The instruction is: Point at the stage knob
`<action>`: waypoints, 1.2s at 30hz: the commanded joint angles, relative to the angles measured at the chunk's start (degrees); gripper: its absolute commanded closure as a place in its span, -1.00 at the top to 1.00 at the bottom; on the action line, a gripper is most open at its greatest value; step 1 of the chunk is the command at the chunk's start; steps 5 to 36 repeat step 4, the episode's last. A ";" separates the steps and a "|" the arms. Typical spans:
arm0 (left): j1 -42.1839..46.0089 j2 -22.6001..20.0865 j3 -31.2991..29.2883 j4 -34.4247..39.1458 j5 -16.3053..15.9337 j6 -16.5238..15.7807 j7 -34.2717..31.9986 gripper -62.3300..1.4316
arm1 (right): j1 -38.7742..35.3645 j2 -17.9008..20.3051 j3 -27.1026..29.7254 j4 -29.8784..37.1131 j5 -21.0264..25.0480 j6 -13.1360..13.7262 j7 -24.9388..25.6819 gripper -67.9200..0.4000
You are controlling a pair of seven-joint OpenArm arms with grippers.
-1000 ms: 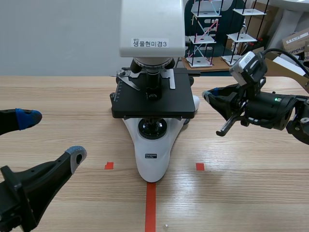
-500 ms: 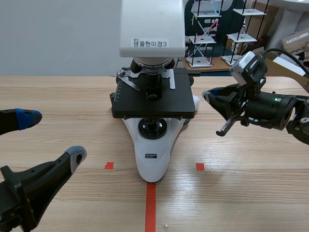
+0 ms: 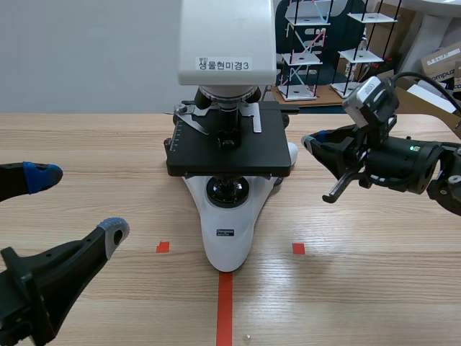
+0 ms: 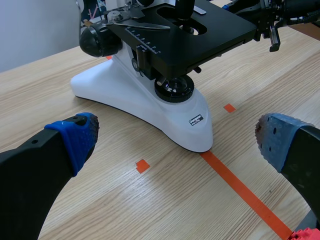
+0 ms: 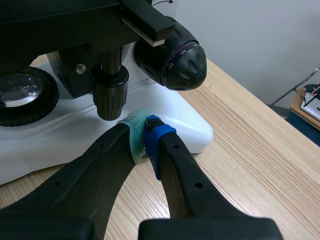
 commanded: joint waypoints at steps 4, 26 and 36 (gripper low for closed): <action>-0.20 0.00 -0.31 0.74 -0.55 -0.11 -1.01 1.00 | 1.44 0.44 0.31 0.59 0.61 -0.04 0.85 -0.97; -0.20 0.00 -0.31 0.74 -0.55 -0.11 -1.01 1.00 | 1.44 0.44 0.31 0.59 0.61 -0.04 0.85 -0.97; -0.20 0.00 -0.31 0.74 -0.55 -0.11 -1.01 1.00 | 1.44 0.44 0.31 0.59 0.61 -0.04 0.85 -0.97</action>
